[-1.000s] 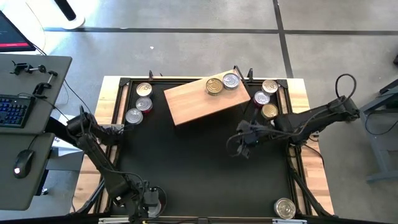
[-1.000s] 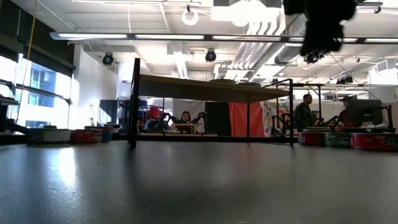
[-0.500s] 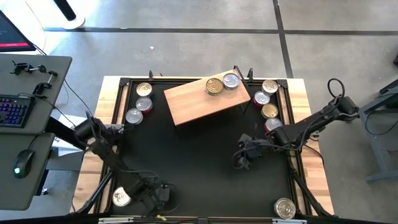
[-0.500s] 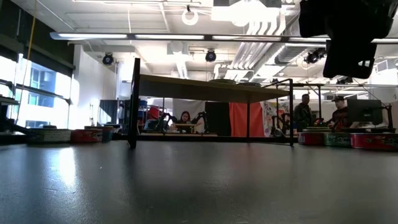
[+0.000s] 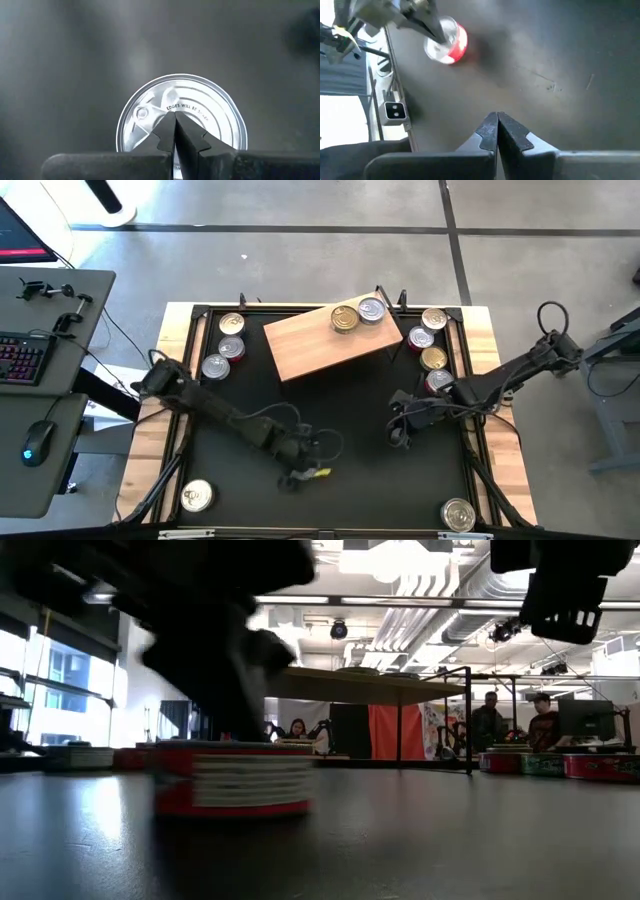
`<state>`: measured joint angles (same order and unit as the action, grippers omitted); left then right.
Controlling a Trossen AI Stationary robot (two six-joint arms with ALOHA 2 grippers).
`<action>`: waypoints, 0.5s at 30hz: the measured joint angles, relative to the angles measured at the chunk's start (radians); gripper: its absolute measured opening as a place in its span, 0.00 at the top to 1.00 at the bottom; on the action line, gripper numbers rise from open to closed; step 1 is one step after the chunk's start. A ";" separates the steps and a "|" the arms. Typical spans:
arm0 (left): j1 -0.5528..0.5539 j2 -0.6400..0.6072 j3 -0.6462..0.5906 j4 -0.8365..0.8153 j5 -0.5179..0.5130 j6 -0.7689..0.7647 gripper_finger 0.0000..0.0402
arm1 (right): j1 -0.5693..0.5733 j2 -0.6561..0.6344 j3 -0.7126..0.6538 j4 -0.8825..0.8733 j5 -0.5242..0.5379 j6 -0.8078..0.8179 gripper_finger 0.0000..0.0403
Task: Stack canned seafood by type on shelf
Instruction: Put the bottom left red tuna can on the shelf
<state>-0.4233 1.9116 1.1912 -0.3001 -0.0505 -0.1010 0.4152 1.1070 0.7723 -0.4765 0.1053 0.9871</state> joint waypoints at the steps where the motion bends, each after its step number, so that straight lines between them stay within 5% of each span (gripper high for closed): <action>1: 0.022 0.013 0.001 0.035 0.011 0.042 1.00 | 0.000 -0.012 0.000 -0.005 0.007 0.000 1.00; 7: 0.126 0.054 0.035 0.136 -0.004 0.172 1.00 | 0.000 -0.084 0.000 0.012 0.098 0.000 1.00; 15: 0.157 -0.062 0.099 -0.192 -0.031 0.179 1.00 | -0.031 -0.090 0.001 0.107 0.149 -0.005 1.00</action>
<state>-0.2661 1.8494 1.2903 -0.4921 -0.0812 0.0780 0.3839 1.0174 0.7731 -0.3698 0.2544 0.9820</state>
